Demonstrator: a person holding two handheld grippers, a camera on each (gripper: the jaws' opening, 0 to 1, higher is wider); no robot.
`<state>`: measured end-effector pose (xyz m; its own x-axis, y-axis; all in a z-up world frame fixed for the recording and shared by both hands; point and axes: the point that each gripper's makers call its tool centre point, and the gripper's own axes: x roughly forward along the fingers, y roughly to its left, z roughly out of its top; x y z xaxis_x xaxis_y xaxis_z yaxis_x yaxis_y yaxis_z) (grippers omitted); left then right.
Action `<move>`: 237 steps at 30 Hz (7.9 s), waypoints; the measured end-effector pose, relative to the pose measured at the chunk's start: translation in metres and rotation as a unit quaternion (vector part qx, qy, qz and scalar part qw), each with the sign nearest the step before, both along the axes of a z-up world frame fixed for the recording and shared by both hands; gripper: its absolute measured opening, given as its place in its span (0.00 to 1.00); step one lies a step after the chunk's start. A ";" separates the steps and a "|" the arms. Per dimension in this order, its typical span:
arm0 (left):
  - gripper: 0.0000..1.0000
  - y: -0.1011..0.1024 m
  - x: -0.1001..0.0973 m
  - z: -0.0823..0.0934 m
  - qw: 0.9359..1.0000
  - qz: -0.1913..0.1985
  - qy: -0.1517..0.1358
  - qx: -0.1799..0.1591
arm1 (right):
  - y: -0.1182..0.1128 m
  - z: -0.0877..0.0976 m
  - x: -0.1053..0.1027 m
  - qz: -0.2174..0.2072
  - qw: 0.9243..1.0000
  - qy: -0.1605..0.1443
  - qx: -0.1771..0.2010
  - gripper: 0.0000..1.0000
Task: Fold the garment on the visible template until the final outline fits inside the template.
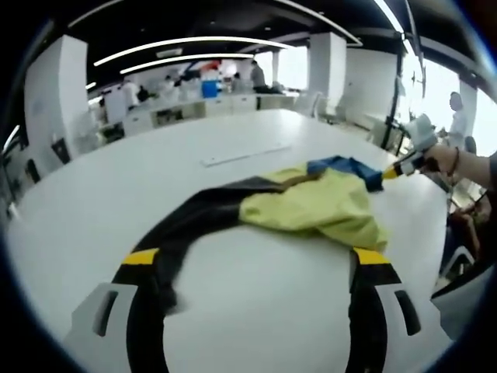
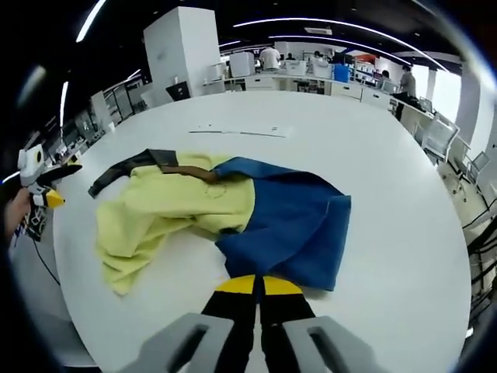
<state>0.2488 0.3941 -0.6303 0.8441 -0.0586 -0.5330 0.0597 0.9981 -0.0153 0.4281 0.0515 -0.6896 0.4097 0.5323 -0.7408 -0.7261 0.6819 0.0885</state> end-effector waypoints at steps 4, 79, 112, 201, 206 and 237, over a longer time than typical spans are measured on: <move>0.95 -0.001 -0.001 0.000 1.000 -0.001 0.000 -0.002 | -0.011 0.009 0.004 -0.010 1.000 -0.007 0.000 0.00; 0.94 -0.017 0.003 -0.011 0.999 -0.030 0.016 -0.002 | -0.190 -0.035 0.135 -0.101 0.951 -0.061 -0.286 0.00; 0.85 -0.014 0.048 0.019 0.999 -0.046 -0.023 0.004 | -0.059 0.029 0.127 -0.066 0.992 -0.103 -0.026 0.37; 0.00 -0.008 0.217 -0.062 0.988 -0.105 -0.002 0.110 | 0.159 0.007 0.119 0.218 0.956 -0.195 0.010 0.00; 0.00 -0.002 0.235 -0.058 0.990 -0.087 -0.018 0.113 | 0.164 0.005 0.136 0.200 0.961 -0.192 0.016 0.00; 0.35 0.042 0.262 -0.082 0.996 0.044 0.017 0.070 | 0.166 -0.032 0.180 0.030 0.993 -0.101 0.051 0.21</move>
